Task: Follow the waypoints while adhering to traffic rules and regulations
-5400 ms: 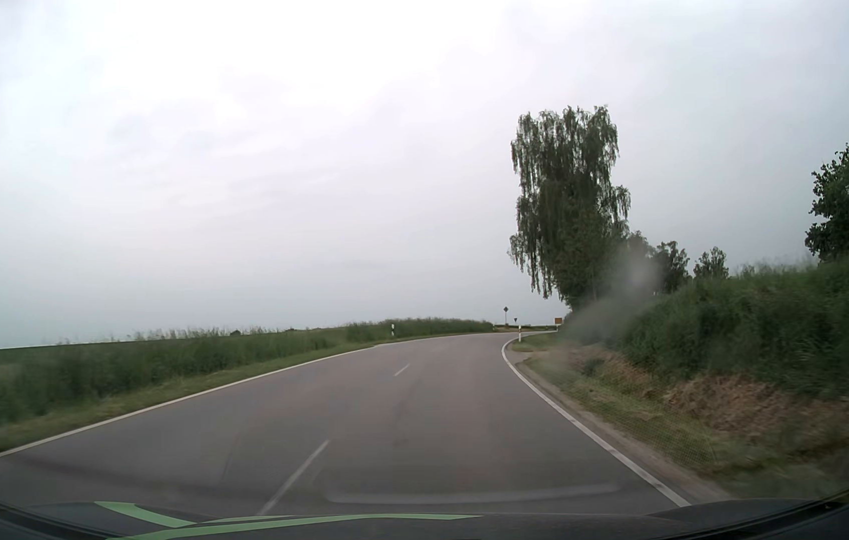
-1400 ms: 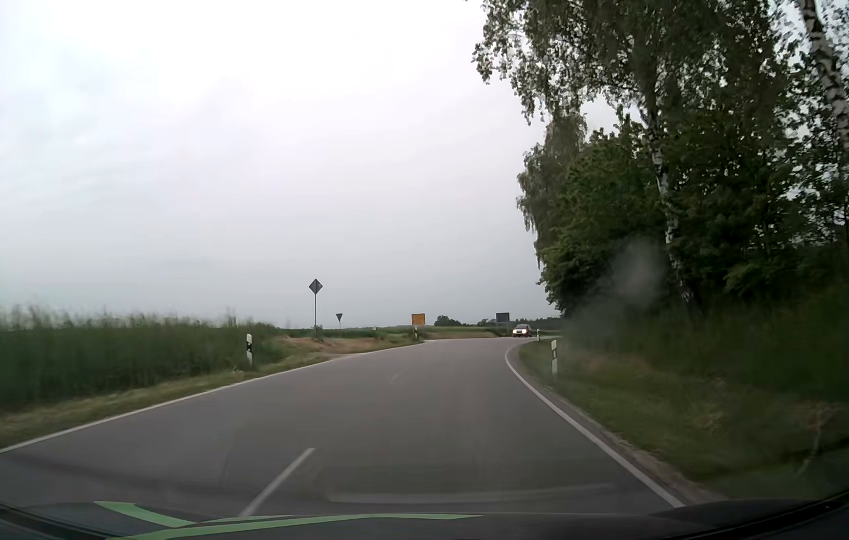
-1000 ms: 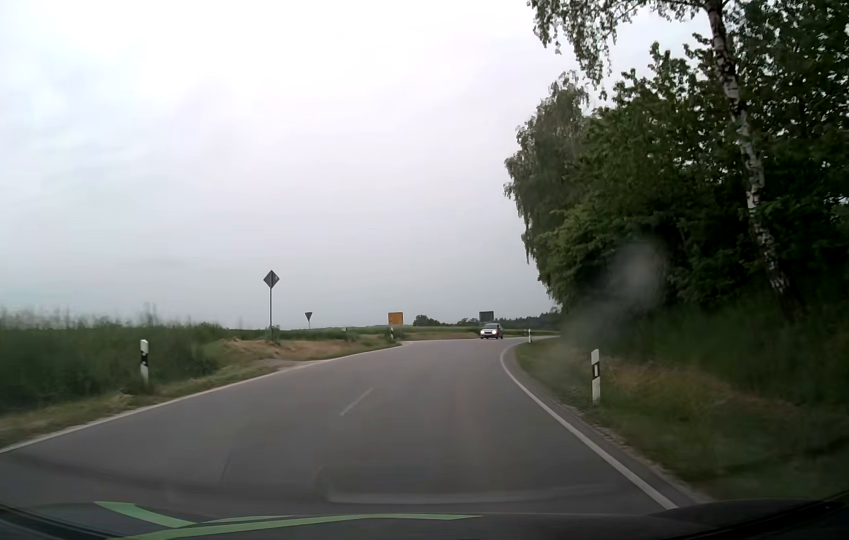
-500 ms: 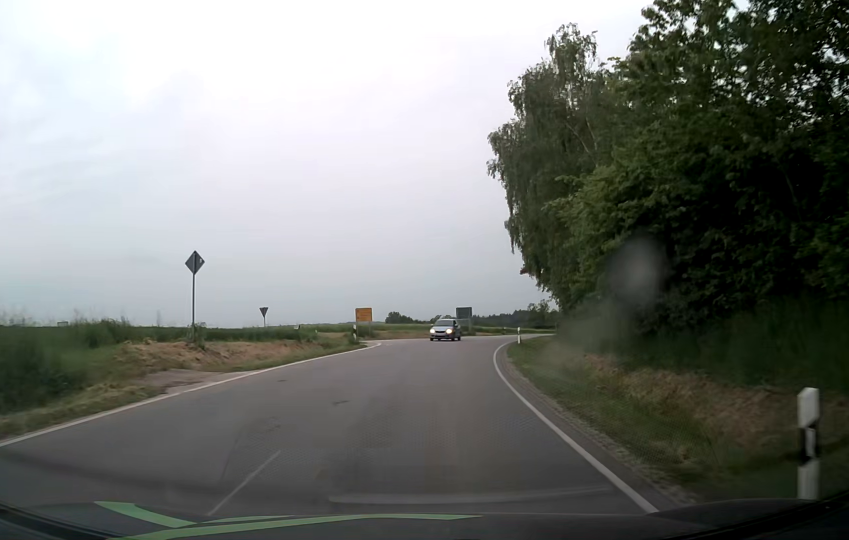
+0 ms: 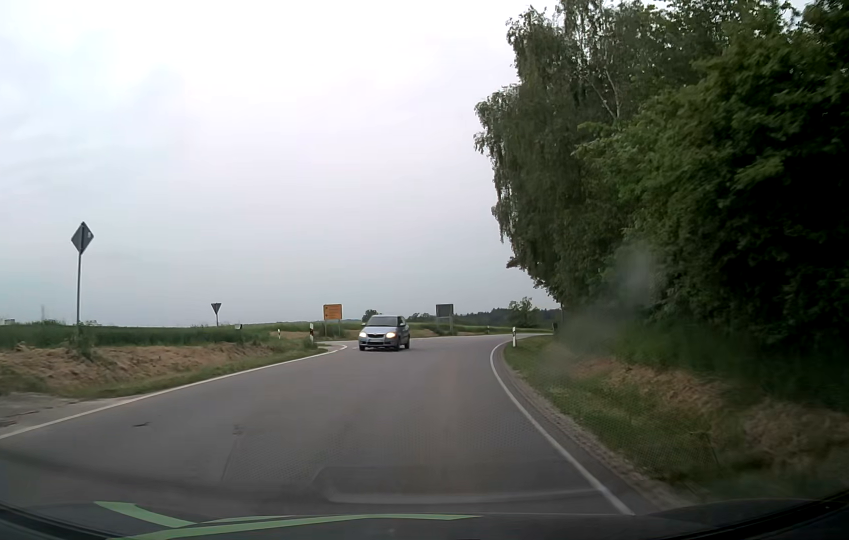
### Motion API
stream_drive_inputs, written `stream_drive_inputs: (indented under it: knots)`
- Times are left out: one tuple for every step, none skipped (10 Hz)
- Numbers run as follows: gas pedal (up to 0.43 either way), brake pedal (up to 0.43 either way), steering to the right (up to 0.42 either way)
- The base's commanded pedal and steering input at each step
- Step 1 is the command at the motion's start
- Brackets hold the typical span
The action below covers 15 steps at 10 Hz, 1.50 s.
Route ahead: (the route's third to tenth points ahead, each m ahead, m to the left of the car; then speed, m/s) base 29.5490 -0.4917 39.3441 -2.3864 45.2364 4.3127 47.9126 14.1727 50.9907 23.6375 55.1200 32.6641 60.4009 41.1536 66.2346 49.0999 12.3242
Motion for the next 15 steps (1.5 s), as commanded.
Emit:
stream_drive_inputs:
  knots:
    - [0.0, 0.189, 0.026]
    - [0.0, 0.195, 0.024]
    - [0.0, 0.201, 0.024]
    - [0.0, 0.207, 0.023]
    - [0.0, 0.207, 0.023]
    - [0.0, 0.213, 0.023]
    - [0.0, 0.213, 0.023]
    - [0.0, 0.213, 0.023]
    - [0.0, 0.22, 0.021]
    - [0.0, 0.22, 0.021]
    - [0.0, 0.226, 0.019]
    - [0.0, 0.226, 0.019]
    - [0.0, 0.232, 0.02]
    - [0.0, 0.238, 0.02]
    - [0.0, 0.238, 0.02]
